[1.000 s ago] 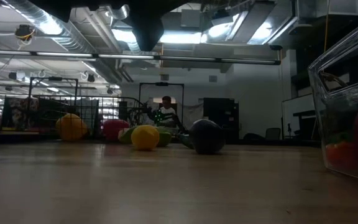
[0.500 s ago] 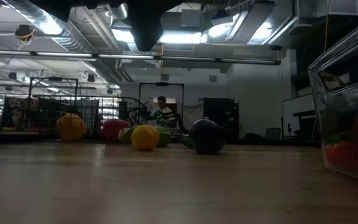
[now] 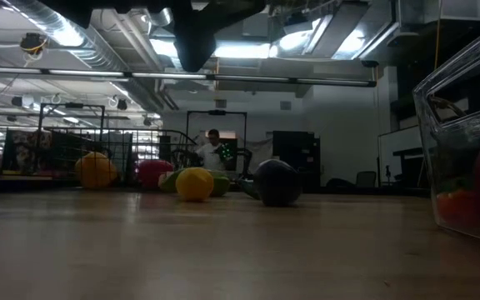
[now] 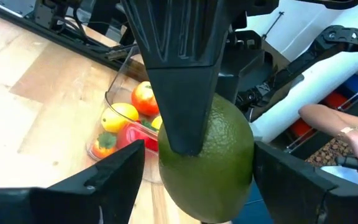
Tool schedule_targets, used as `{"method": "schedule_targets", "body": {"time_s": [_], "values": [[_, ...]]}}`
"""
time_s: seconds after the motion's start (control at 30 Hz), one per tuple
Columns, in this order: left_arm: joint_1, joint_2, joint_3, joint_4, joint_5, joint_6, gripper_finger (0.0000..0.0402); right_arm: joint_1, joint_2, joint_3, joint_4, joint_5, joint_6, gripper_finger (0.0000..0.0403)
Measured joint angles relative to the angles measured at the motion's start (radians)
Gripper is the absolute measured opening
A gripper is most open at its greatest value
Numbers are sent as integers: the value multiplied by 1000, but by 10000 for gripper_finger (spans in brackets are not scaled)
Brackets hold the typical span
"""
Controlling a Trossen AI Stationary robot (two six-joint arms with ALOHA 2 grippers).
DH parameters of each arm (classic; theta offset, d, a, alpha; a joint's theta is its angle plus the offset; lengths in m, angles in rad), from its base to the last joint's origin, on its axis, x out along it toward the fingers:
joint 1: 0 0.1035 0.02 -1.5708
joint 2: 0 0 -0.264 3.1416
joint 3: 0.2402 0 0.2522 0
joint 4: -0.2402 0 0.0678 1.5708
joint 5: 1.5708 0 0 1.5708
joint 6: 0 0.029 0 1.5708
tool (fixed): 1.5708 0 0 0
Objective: Sort produce into baskets
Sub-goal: Put the avocado into the transparent bin
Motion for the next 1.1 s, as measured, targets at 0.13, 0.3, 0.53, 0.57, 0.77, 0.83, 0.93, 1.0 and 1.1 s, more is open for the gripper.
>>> {"method": "schedule_targets", "body": {"time_s": [0.13,0.3,0.53,0.57,0.77,0.83,0.93,1.0,1.1], "values": [[0,0,0,-7,-7,4,285,0,0,0,-15,1,1,244],[3,0,0,-20,-7,7,285,0,0,0,-21,2,2,244],[4,0,0,-43,-14,44,287,1,0,23,-117,0,4,243],[4,0,0,-43,-14,54,287,1,0,27,-139,0,5,243],[4,0,0,-58,-11,63,287,1,0,63,-306,0,62,243],[4,0,0,-70,-9,59,287,1,0,71,-373,-1,105,243],[4,0,0,-87,-6,64,287,2,0,79,-465,-48,185,243],[4,1,0,-95,-6,72,287,6,0,79,-520,-103,246,243],[4,2,0,-93,-6,90,287,33,0,79,-575,-139,321,243]]}}
